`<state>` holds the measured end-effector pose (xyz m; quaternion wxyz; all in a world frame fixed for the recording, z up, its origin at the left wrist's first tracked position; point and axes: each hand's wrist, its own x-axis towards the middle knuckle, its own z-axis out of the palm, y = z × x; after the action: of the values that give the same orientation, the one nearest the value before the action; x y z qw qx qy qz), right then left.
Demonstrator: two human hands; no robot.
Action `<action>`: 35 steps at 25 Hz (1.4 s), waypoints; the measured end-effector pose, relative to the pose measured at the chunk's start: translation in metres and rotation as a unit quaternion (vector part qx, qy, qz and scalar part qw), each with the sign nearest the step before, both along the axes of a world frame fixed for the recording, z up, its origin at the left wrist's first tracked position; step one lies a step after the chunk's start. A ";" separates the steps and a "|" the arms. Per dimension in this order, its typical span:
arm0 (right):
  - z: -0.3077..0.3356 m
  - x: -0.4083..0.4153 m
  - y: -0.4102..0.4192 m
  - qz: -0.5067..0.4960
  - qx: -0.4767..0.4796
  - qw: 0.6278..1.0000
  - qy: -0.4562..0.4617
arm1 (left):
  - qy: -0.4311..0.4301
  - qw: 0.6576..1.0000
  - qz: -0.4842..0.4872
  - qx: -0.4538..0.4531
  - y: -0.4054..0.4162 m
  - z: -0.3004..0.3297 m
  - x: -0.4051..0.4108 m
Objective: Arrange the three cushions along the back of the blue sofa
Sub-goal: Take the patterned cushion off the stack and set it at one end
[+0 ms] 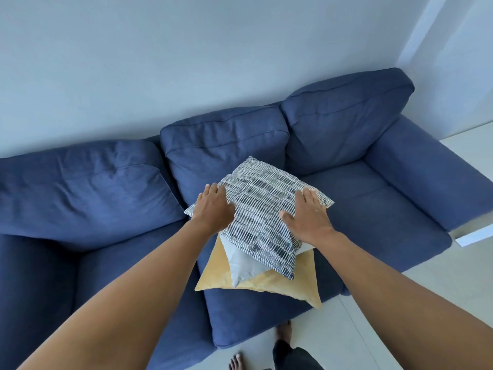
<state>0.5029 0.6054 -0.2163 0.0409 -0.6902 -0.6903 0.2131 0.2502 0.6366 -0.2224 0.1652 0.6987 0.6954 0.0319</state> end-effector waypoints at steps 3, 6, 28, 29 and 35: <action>-0.018 0.010 0.027 0.001 -0.028 1.000 0.012 | 0.000 1.000 0.020 -0.002 0.026 -0.006 0.007; -0.041 0.017 0.042 0.005 -0.074 0.997 0.019 | -0.007 0.999 0.035 -0.014 0.043 -0.018 0.013; -0.071 0.012 0.091 -0.344 -0.081 0.835 0.421 | -0.275 0.925 0.228 -0.132 0.065 -0.051 -0.033; -0.059 0.011 0.100 -0.324 -0.071 0.842 0.425 | -0.296 0.916 0.239 -0.123 0.061 -0.041 -0.037; 0.001 -0.029 0.131 -0.177 -0.076 0.853 0.486 | -0.383 0.850 0.360 -0.039 0.016 0.002 -0.079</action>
<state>0.4741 0.7364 -0.2158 0.3551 -0.6101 -0.4306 0.5624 0.1715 0.6524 -0.2204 0.4223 0.3247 0.7807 0.3267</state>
